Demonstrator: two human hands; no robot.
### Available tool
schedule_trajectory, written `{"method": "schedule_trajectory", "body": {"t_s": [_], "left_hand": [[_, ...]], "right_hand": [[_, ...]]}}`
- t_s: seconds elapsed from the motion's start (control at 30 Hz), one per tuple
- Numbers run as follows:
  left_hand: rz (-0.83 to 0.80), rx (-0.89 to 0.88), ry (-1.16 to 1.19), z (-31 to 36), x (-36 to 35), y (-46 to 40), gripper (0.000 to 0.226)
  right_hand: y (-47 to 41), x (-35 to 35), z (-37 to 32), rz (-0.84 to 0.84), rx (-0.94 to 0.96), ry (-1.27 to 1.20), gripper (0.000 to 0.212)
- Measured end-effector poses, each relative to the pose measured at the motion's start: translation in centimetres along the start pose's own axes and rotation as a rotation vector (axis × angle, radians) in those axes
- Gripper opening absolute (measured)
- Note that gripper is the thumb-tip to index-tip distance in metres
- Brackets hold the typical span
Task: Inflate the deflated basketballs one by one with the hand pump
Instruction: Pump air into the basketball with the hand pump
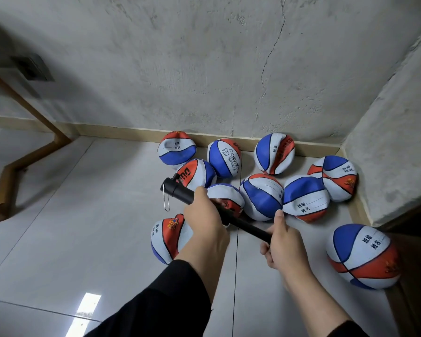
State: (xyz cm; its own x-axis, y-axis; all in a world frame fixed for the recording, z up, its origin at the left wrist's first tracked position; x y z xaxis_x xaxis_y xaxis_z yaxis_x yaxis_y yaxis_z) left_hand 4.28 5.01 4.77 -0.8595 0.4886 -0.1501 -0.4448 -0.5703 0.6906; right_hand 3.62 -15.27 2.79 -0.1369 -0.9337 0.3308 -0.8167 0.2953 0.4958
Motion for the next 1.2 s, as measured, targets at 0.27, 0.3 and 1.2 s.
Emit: {"method": "schedule_trajectory", "body": {"t_s": [0.27,0.3,1.2], "left_hand": [[-0.049,0.035,-0.009,-2.3,-0.5,3.0,0.022],[-0.057,0.038,0.001,-2.5,-0.6,3.2,0.022],[-0.139,0.065,-0.032,-1.9,-1.6,4.5,0.023]], "right_hand": [[0.0,-2.2,0.0,-0.014,0.071,0.050,0.078],[0.1,-2.3,-0.4,-0.009,0.100,0.058,0.075],[1.4,-1.9,-4.2,-0.053,0.229,0.073,0.061]]}}
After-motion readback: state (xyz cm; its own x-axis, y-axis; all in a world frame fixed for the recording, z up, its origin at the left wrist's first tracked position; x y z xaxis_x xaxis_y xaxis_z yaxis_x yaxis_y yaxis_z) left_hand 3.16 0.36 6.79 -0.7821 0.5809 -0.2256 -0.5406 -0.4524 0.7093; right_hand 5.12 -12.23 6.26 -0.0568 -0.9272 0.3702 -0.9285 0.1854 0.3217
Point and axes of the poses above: each hand's wrist, its own y-axis away from the middle knuckle, its own x-axis out of the back of the hand, z = x × y, the point moved 8 cm from there along -y, towards the middle knuckle, and after that the axes turned 4 degrees about z, right-handed, at the moved point
